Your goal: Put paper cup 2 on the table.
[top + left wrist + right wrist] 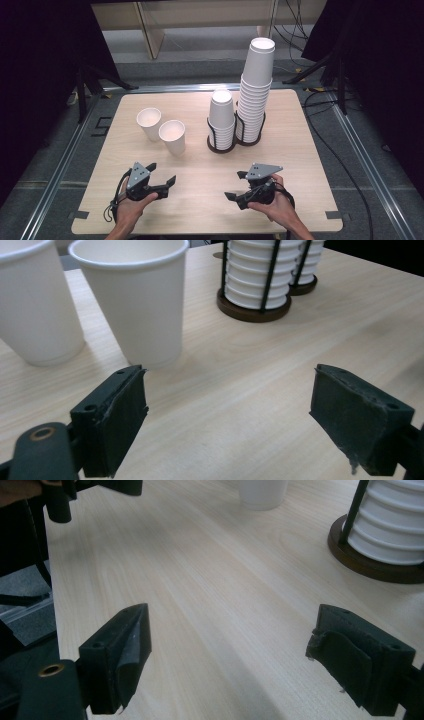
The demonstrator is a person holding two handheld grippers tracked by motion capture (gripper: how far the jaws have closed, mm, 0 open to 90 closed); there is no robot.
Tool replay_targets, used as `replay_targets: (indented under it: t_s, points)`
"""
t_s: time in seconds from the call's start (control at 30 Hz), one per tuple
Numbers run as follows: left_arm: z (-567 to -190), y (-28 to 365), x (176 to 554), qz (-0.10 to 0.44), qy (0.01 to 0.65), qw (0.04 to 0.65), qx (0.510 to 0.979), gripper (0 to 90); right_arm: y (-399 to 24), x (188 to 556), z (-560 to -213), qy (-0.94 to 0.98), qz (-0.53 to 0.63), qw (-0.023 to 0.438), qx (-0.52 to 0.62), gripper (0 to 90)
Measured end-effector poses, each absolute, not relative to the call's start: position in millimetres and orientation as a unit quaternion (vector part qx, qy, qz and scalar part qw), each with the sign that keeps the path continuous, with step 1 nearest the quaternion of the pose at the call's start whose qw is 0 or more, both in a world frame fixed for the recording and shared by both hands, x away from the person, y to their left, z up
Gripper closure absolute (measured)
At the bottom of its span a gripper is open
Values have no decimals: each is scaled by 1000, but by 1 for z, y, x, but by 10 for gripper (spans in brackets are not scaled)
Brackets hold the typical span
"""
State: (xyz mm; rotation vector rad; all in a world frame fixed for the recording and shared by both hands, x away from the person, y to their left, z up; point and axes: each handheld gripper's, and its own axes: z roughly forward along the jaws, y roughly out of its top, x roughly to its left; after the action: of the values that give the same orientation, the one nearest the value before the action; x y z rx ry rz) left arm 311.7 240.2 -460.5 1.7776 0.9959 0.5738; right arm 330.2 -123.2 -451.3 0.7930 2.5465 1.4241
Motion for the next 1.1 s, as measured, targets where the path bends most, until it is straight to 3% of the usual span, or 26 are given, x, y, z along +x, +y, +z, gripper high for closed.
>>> replay_targets:
  t_s: [0.2, 0.27, 0.33, 0.7, 1.1]
  points:
    - [-466, 230, 300, 221, 393, 488, 747, 143, -129, 328, -453, 832, 479, 69, 270, 165]
    - [-467, 226, 297, 216, 389, 491, 749, 143, -131, 327, -454, 829, 487, 44, 271, 165]
    - [-467, 224, 294, 214, 382, 491, 753, 143, -134, 325, -453, 829, 482, 72, 274, 163]
    - [-466, 222, 279, 195, 367, 498, 761, 142, -142, 315, -457, 823, 488, 72, 281, 160]
    - [-464, 217, 264, 191, 347, 497, 772, 142, -150, 300, -463, 827, 463, 46, 316, 157]
